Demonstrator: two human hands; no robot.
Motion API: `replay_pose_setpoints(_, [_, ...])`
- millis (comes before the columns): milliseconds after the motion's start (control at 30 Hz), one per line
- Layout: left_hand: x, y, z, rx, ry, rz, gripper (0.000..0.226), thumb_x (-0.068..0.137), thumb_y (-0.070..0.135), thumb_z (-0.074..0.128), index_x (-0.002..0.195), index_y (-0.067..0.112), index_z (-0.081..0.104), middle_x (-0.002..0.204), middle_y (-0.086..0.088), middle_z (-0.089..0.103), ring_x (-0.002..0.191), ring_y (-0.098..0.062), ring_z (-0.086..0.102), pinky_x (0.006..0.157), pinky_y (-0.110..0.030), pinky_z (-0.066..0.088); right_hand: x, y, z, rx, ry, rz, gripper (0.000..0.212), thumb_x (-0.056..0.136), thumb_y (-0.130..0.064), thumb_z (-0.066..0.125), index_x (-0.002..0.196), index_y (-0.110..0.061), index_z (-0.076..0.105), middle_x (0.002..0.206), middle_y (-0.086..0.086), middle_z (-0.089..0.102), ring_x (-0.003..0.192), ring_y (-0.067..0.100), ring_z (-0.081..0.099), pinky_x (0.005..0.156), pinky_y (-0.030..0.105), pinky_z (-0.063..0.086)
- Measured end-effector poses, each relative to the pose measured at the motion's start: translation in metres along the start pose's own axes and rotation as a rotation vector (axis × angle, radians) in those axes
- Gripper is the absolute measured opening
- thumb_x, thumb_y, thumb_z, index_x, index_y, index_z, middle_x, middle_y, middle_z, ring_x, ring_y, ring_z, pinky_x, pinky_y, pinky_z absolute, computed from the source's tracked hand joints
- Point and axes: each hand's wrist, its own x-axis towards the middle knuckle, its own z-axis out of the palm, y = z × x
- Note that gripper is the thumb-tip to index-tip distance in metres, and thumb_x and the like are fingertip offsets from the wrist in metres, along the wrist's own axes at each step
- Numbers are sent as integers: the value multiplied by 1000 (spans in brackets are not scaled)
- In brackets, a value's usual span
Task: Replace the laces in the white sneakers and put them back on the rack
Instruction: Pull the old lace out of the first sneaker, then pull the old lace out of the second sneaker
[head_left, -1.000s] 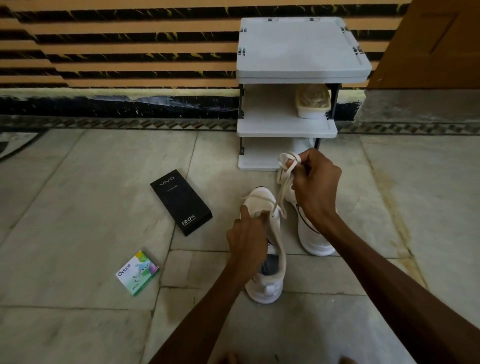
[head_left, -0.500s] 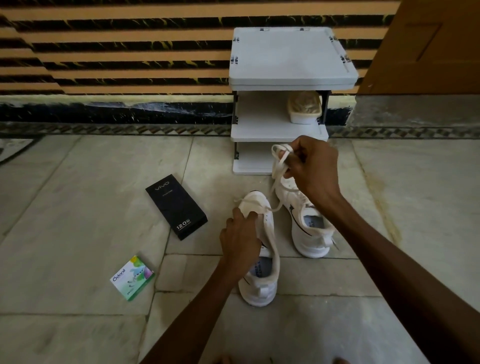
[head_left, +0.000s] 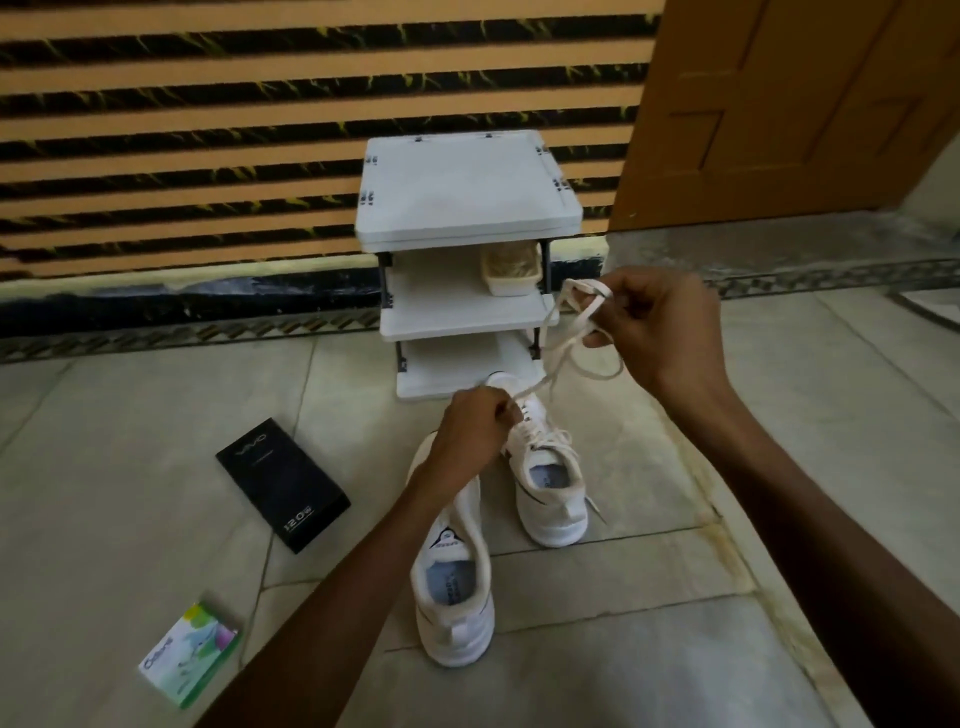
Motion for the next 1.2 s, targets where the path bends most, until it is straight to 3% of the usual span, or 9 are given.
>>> replay_pose_setpoints(133, [18, 55, -18, -523, -149, 18, 16, 91, 1, 61, 86, 11, 73, 73, -6, 68, 58, -8, 61, 59, -21, 51, -2, 33, -32, -286, -132, 202, 5, 87, -11, 70, 87, -15, 73, 74, 4, 72, 61, 9, 70, 63, 34, 61])
replay_pose_setpoints(267, [27, 103, -12, -709, -277, 85, 20, 90, -8, 57, 90, 8, 69, 75, -8, 69, 59, -6, 62, 56, -15, 49, -16, 68, -47, -146, -371, 395, 44, 82, -4, 74, 123, -15, 62, 88, 11, 73, 62, 18, 72, 55, 21, 57])
replay_pose_setpoints(467, [38, 117, 28, -596, -288, 111, 19, 87, -5, 60, 89, 11, 70, 78, -11, 70, 62, -10, 64, 57, -18, 50, -36, 124, -52, 82, -354, 488, 7, 85, -10, 71, 83, -4, 74, 74, 21, 71, 65, 25, 68, 66, 34, 58])
replay_pose_setpoints(633, [33, 103, 69, -237, -241, 141, 20, 86, 4, 59, 91, 20, 71, 83, 10, 68, 78, -9, 63, 71, -19, 49, -44, 174, -66, -401, -170, 468, 22, 81, -18, 67, 59, -19, 67, 56, 4, 69, 57, 15, 67, 54, 22, 51])
replay_pose_setpoints(733, [29, 94, 93, -174, -317, 101, 22, 88, 5, 56, 96, 18, 72, 96, 5, 69, 89, -11, 64, 71, -13, 45, -49, 200, -75, -553, -175, 535, 18, 84, -12, 62, 69, -9, 70, 64, 13, 69, 64, 28, 68, 61, 35, 57])
replay_pose_setpoints(833, [25, 90, 112, -170, -372, 70, 21, 86, 6, 59, 94, 20, 72, 84, 9, 67, 79, -8, 63, 61, -6, 43, -59, 221, -81, -635, -228, 569, 15, 85, -6, 57, 76, -2, 68, 72, 16, 69, 74, 34, 68, 60, 28, 50])
replay_pose_setpoints(967, [19, 91, 122, -192, -389, 70, 16, 88, 11, 61, 95, 19, 73, 79, 9, 65, 73, -5, 60, 63, -11, 43, -69, 236, -85, -717, -490, 564, 42, 89, -9, 56, 131, -17, 57, 118, 15, 65, 101, 32, 64, 74, 30, 47])
replay_pose_setpoints(1100, [8, 75, 108, -196, -287, 78, 21, 88, 6, 57, 94, 19, 72, 86, 7, 69, 78, -6, 63, 67, -6, 42, -61, 219, -76, -748, -417, 429, 33, 88, -16, 59, 120, -19, 63, 112, 11, 68, 96, 30, 66, 71, 30, 47])
replay_pose_setpoints(1200, [-8, 53, 87, -159, -186, 80, 24, 87, 4, 56, 92, 21, 72, 88, 8, 69, 80, -7, 62, 67, -3, 39, -51, 186, -57, -518, -347, 310, 18, 90, -20, 62, 105, -17, 71, 97, 5, 73, 87, 22, 68, 76, 28, 52])
